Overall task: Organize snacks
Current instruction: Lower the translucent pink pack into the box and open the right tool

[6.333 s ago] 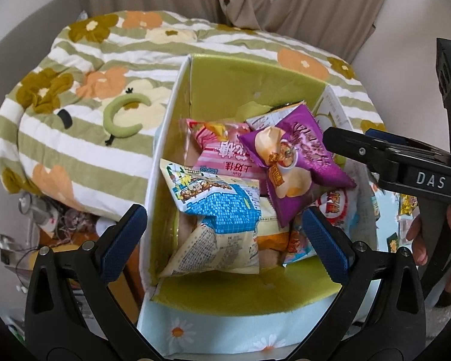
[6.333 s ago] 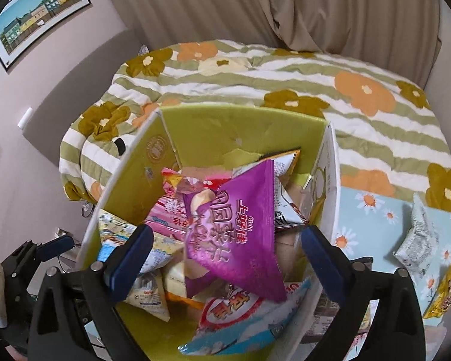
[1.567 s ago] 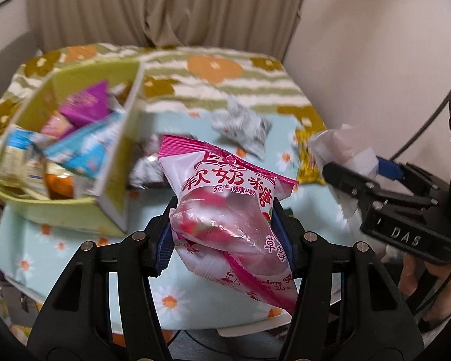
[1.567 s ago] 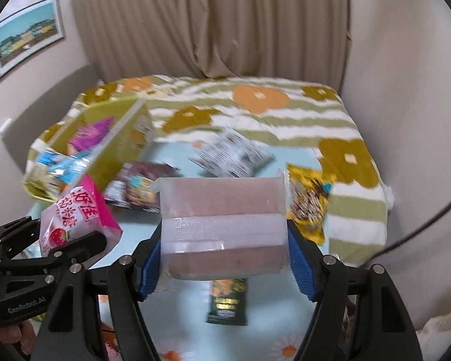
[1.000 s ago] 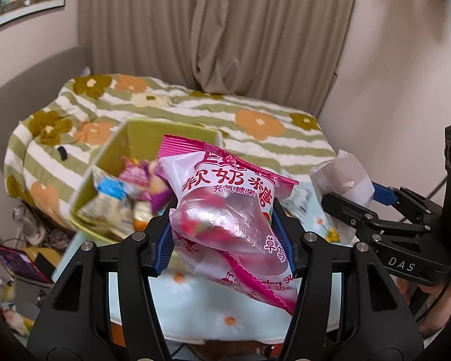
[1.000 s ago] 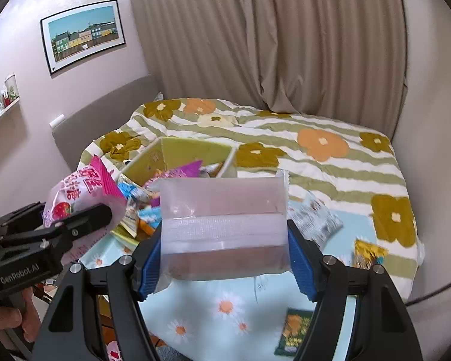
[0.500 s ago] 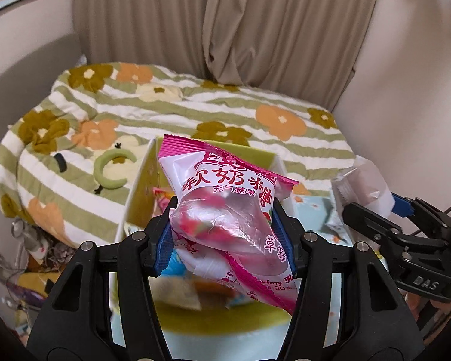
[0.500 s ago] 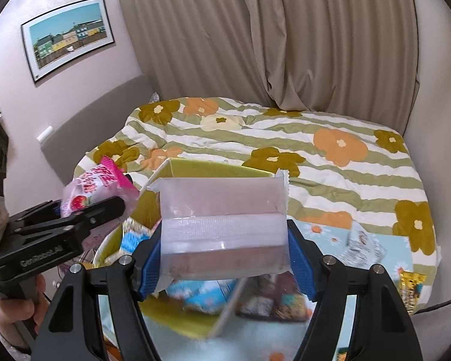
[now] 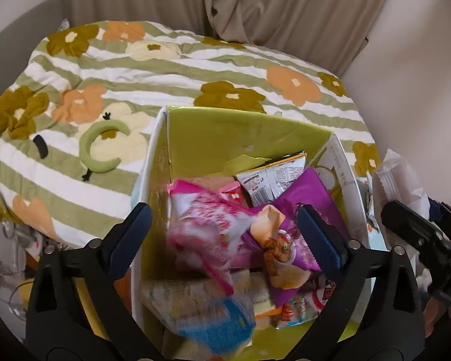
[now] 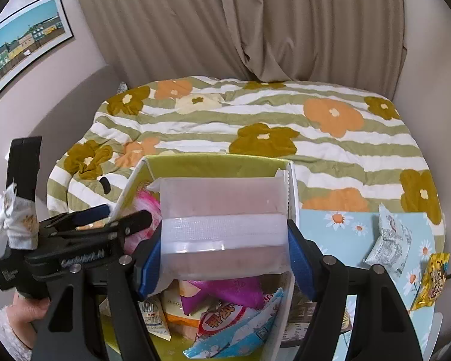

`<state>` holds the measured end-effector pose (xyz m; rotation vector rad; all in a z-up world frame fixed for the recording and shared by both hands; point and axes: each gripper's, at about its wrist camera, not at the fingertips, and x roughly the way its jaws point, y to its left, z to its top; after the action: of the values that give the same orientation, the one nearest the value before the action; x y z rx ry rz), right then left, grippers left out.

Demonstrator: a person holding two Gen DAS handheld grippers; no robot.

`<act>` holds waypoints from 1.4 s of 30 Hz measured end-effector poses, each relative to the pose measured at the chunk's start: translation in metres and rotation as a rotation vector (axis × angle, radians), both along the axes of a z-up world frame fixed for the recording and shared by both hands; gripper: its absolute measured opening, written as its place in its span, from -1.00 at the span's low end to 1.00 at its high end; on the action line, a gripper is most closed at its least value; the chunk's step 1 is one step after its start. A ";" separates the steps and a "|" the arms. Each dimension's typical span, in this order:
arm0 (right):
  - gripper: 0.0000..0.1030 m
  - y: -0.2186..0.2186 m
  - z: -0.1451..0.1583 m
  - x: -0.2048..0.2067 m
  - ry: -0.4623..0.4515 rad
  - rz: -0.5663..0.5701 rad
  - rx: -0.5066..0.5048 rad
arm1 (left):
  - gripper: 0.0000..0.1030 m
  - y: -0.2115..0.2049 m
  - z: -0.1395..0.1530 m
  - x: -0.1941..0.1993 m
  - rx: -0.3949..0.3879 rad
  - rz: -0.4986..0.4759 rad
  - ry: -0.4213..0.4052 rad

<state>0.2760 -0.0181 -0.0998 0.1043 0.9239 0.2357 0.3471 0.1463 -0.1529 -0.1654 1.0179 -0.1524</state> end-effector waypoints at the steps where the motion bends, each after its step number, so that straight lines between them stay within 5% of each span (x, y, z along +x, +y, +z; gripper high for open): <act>1: 0.33 0.001 -0.001 0.001 0.006 -0.006 -0.001 | 0.89 0.002 -0.002 -0.001 -0.006 -0.004 0.007; 16: 0.33 0.028 -0.012 0.037 0.070 0.079 -0.030 | 0.89 0.008 -0.002 -0.040 -0.002 0.013 0.027; 25: 0.38 0.057 -0.045 0.074 0.155 0.203 -0.029 | 0.89 0.018 -0.007 -0.043 0.048 0.092 0.045; 30: 0.88 0.056 -0.051 0.072 0.130 0.232 0.019 | 0.89 0.018 -0.016 -0.047 0.064 0.111 0.069; 42: 0.90 0.042 -0.044 0.048 0.087 0.251 -0.012 | 0.89 0.008 -0.013 -0.061 0.067 0.108 0.061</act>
<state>0.3241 0.0237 -0.1436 -0.0134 1.0247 0.4604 0.2866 0.1548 -0.1663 -0.1645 1.0707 -0.0148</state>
